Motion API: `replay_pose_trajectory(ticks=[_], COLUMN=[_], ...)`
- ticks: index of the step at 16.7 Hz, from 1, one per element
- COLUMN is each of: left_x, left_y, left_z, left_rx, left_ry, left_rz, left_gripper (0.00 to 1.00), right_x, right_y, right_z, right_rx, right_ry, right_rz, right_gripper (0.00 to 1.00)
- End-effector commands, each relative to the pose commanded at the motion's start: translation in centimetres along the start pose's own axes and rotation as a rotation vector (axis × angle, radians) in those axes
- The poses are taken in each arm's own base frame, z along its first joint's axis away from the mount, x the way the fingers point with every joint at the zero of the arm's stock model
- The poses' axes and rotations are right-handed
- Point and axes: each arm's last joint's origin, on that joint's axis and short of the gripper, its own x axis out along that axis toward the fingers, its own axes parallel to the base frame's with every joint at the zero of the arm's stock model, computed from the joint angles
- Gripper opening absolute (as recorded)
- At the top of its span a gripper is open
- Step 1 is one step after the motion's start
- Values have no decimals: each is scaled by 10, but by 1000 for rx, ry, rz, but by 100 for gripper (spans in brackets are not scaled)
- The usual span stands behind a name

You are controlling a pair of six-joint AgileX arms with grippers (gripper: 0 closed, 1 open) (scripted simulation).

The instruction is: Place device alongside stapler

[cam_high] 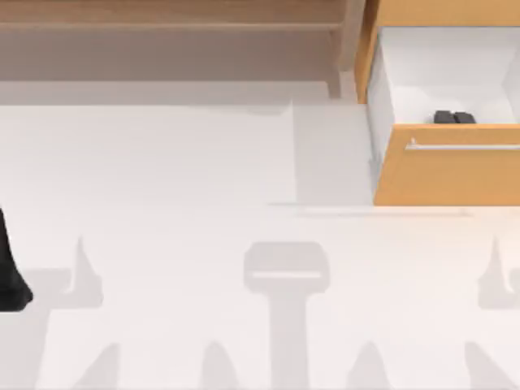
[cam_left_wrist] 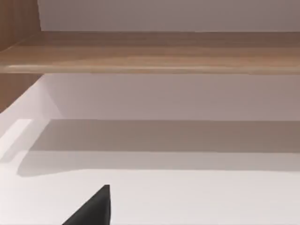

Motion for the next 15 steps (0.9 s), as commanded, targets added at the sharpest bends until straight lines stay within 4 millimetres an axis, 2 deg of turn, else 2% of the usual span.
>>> replay_pose_trajectory(ticks=[4,6,9,12,15], left_x=[0,0,0,0,0], left_y=[0,0,0,0,0], left_z=[0,0,0,0,0], left_rx=[0,0,0,0,0], left_ry=[0,0,0,0,0], left_rz=[0,0,0,0,0], left_gripper=[100,100,100,100,100], right_x=[0,1,7,26,62], right_y=[0,0,1,4,9], right_z=[5,18,47,84,118], right_rx=[4,11,28,45,60], right_ry=[14,50,147,286,456], right_rz=[0,-1,2,11,18], right_gripper=[100,100,100,100,100])
